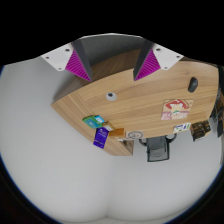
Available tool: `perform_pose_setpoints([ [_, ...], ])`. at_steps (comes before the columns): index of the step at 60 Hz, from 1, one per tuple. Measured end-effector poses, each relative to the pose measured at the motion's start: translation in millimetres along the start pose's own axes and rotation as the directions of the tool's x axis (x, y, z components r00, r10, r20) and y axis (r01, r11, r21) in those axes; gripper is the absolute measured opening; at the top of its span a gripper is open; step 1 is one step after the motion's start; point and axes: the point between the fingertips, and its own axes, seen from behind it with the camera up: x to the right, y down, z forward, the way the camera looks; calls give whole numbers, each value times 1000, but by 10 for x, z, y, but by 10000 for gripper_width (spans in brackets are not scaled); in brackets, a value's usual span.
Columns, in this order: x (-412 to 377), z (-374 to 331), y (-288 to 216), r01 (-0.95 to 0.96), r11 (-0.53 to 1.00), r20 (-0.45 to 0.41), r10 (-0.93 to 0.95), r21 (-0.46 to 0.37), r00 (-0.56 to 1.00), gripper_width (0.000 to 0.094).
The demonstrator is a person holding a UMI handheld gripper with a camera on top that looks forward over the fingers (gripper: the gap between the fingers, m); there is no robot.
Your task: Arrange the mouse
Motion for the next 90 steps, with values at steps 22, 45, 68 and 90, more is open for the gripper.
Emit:
perform_pose_setpoints([
  [22,-112,44,-55,42,999,25,-42,12,999,868],
  [45,-764,-63,-68,152,986,142,-159,62,977,868],
  [68,-1708,-367,224,247,965,289,-263,92,920,870],
  [90,-2654,-483,554,269,958,371,-286,97,883,868],
])
